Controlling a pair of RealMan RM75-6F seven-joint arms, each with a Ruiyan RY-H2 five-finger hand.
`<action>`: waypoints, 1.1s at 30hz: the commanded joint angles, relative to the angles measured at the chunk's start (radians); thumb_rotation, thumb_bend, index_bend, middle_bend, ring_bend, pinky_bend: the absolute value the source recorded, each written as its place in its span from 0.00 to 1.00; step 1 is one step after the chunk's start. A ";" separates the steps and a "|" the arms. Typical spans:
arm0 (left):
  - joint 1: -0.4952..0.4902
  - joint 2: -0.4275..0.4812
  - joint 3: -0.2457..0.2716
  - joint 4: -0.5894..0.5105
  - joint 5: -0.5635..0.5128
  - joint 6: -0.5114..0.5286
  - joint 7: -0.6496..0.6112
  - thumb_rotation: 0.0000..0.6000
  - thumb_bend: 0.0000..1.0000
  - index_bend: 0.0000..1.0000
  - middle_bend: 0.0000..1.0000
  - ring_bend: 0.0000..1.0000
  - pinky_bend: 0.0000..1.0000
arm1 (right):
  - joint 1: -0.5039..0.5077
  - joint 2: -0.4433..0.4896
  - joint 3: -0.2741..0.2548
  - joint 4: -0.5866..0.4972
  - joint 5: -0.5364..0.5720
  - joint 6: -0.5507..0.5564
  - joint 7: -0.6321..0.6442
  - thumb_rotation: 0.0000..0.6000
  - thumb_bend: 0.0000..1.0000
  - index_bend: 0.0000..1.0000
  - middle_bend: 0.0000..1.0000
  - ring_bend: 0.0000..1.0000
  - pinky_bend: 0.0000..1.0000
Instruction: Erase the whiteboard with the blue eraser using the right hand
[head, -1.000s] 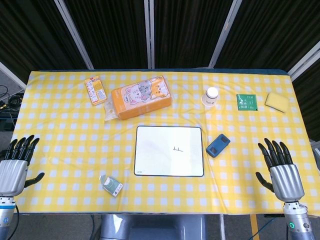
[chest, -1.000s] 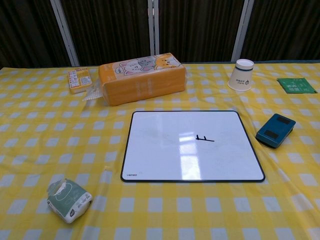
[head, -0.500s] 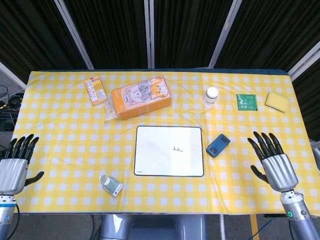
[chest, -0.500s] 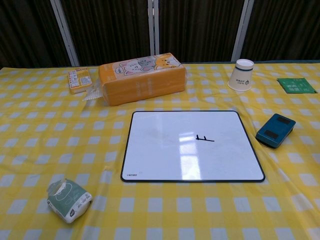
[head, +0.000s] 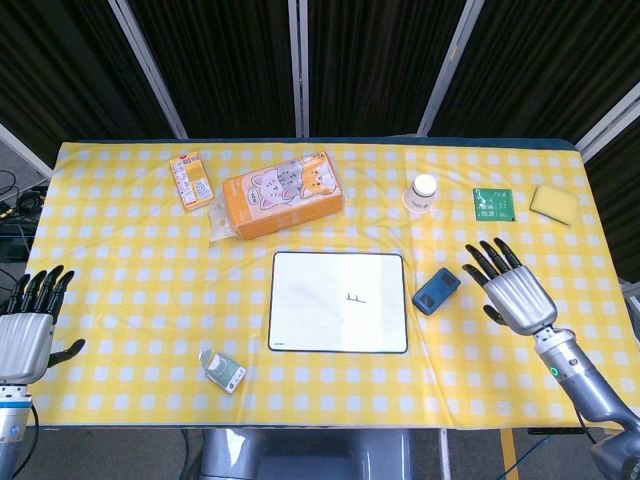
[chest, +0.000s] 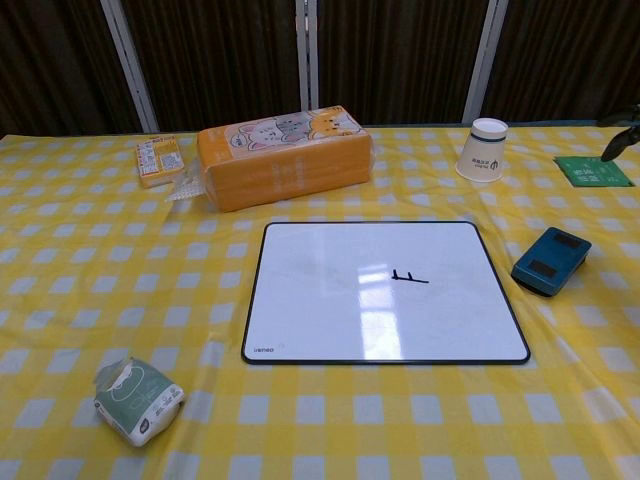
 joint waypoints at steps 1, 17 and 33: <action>-0.001 -0.001 -0.002 0.002 -0.003 -0.002 -0.003 1.00 0.11 0.00 0.00 0.00 0.00 | 0.046 -0.020 0.002 0.004 0.023 -0.056 -0.029 1.00 0.16 0.26 0.06 0.00 0.04; -0.015 -0.003 -0.002 0.011 -0.008 -0.021 -0.017 1.00 0.11 0.00 0.00 0.00 0.00 | 0.158 -0.118 -0.024 0.048 0.094 -0.238 -0.094 1.00 0.16 0.29 0.07 0.00 0.04; -0.020 -0.004 0.001 0.002 -0.002 -0.019 -0.010 1.00 0.11 0.00 0.00 0.00 0.00 | 0.194 -0.143 -0.036 0.035 0.174 -0.293 -0.213 1.00 0.16 0.27 0.03 0.00 0.01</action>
